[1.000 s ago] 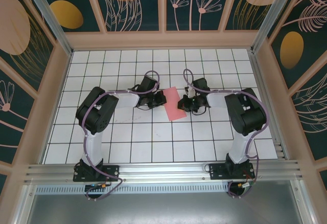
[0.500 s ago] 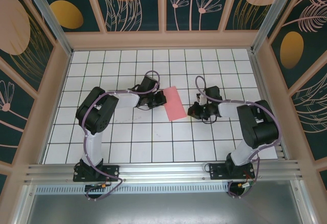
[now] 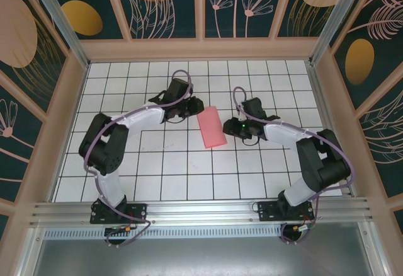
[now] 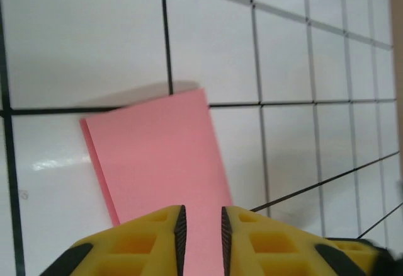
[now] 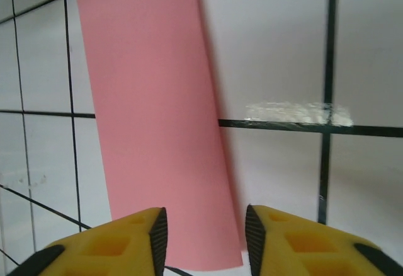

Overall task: Fold a paper plane with a square sheet of paper (pick it up from the middle)
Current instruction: Rotate the paper at the center of the table.

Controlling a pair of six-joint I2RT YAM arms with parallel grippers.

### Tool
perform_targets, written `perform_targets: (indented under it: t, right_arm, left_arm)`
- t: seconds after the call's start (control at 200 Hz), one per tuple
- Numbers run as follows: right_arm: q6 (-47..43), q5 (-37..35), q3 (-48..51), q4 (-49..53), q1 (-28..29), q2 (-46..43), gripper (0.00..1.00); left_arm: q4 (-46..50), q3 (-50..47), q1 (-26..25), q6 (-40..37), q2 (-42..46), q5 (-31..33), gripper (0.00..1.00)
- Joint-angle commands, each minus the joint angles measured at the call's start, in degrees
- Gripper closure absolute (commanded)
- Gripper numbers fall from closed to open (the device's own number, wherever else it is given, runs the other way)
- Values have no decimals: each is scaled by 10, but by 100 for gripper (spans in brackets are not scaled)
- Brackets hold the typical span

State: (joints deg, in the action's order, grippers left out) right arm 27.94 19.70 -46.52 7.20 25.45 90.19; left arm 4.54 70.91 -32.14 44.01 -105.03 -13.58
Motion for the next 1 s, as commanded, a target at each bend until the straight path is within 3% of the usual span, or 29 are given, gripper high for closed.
perform_targets:
  t: [0.0, 0.225, 0.515, 0.796, 0.996]
  right_arm:
    - [2, -34, -29, 17, 10, 32, 57]
    - [5, -29, -50, 24, 23, 79, 55]
    - [59, -2, -42, 11, 56, 88, 70]
    - [151, 33, -48, -62, 133, 94, 77]
    - [215, 40, -81, -145, 161, 141, 77]
  left_arm:
    - [13, -26, 6, 7, 40, 71, 72]
    - [-10, -98, 19, 32, 104, 115, 63]
    - [-21, -148, 42, 45, 133, 120, 58]
    - [-26, -183, 47, 40, 153, 116, 57]
    - [-46, -214, 48, 52, 167, 107, 57]
